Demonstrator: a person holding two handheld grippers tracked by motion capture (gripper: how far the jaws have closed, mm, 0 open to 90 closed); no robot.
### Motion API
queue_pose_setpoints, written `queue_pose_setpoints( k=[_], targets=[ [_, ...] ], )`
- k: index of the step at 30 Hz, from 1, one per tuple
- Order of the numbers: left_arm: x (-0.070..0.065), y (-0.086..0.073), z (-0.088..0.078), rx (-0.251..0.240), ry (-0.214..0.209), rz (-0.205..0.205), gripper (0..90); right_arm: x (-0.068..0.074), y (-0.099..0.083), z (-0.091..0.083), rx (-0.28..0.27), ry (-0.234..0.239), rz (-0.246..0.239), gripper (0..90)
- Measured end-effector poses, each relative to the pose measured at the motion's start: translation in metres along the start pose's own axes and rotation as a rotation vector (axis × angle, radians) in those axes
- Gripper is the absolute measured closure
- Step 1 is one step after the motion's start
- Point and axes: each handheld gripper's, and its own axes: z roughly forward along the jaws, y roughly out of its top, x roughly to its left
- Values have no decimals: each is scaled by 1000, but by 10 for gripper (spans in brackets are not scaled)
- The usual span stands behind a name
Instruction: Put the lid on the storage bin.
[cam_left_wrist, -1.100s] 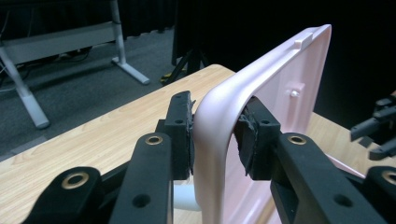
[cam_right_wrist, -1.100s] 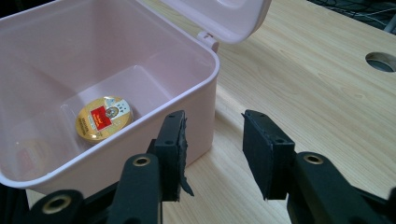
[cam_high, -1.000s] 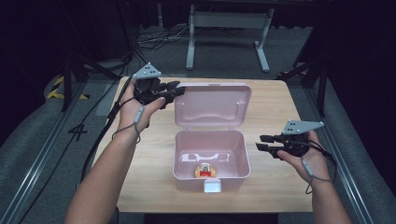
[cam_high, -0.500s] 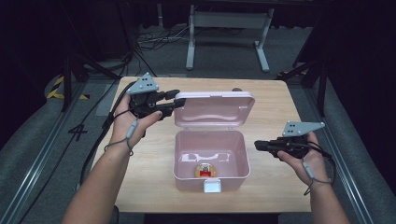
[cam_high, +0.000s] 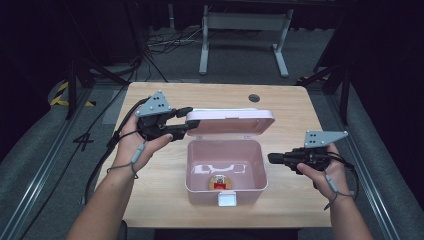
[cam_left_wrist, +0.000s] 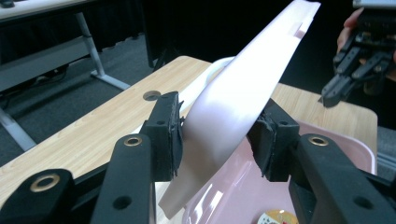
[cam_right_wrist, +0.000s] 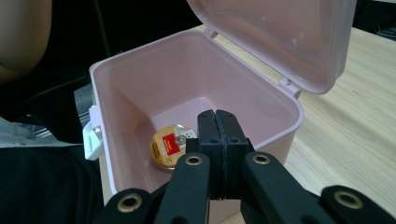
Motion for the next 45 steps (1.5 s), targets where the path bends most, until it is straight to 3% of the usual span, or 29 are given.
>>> queue_pose_setpoints(
  k=[19, 24, 31, 39, 45],
  targets=[
    [-27, -19, -10, 69, 3, 74, 458, 1, -3, 5, -65, 47, -45, 900],
    [-28, -24, -12, 82, -8, 67, 434, 2, -3, 6, -75, 53, -55, 900],
    [-25, -29, -16, 121, -60, 32, 442, 3, -3, 5, -99, 59, -61, 900],
    [-27, -33, -17, 166, -82, 32, 429, 4, 0, 7, -115, 81, -67, 900],
    [-26, -39, -19, 205, -121, 22, 422, 4, 1, 9, -128, 92, -72, 900]
  ],
)
